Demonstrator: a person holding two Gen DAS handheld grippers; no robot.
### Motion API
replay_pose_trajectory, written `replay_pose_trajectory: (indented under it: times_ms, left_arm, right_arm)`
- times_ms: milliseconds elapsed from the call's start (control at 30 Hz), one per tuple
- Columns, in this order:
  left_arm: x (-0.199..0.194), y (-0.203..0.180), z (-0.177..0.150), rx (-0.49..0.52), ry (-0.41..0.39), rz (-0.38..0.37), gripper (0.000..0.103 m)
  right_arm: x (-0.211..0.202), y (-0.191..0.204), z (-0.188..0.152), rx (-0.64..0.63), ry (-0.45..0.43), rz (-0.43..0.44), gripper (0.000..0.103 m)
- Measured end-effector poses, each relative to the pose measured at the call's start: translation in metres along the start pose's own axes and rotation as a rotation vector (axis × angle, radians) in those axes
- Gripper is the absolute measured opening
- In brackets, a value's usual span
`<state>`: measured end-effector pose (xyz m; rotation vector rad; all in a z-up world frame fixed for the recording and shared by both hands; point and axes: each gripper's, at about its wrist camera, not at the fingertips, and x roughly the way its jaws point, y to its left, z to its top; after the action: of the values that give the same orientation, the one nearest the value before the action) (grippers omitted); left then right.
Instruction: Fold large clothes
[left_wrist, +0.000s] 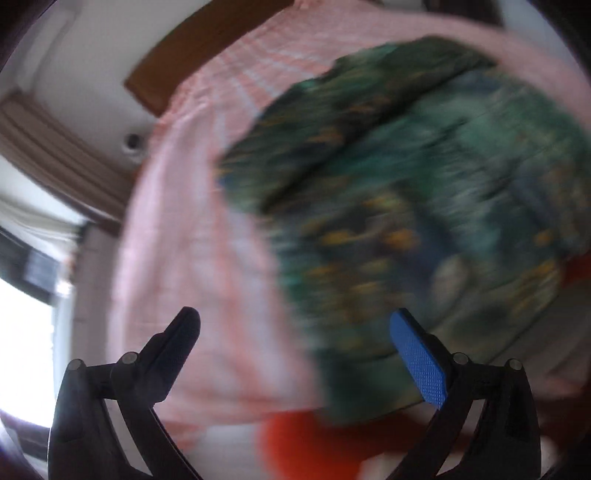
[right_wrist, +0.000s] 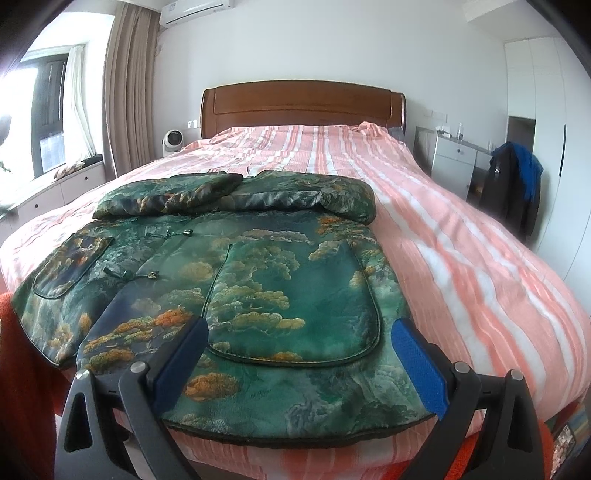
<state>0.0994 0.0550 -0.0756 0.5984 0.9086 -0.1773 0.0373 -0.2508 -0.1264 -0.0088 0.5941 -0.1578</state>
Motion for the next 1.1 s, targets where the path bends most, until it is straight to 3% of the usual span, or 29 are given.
replay_pose_trajectory:
  times_ms: [167,233,300,433,633,1100]
  left_arm:
    - [0.028,-0.061,0.005,-0.318,-0.122,-0.327,0.102]
    - [0.035,-0.073,0.009,-0.407,-0.145,-0.405,0.102]
    - [0.036,-0.077,0.010,-0.445,-0.168,-0.427,0.102]
    - [0.027,-0.066,0.003,-0.465,-0.197,-0.346,0.102]
    - [0.035,-0.035,-0.013,-0.594,-0.201,-0.260,0.102]
    - [0.039,-0.023,-0.024,-0.631,-0.163,-0.139,0.102]
  right_arm:
    - [-0.007,0.001,-0.001,-0.023,-0.019,-0.039,0.098]
    - [-0.006,0.002,-0.001,-0.027,-0.016,-0.046,0.098]
    - [-0.004,0.005,-0.001,-0.038,-0.012,-0.051,0.098]
    - [-0.002,0.013,-0.004,-0.072,-0.003,-0.041,0.098]
    - [0.004,0.019,-0.006,-0.097,0.011,-0.024,0.098]
    - [0.010,0.014,-0.007,-0.076,0.034,-0.027,0.098]
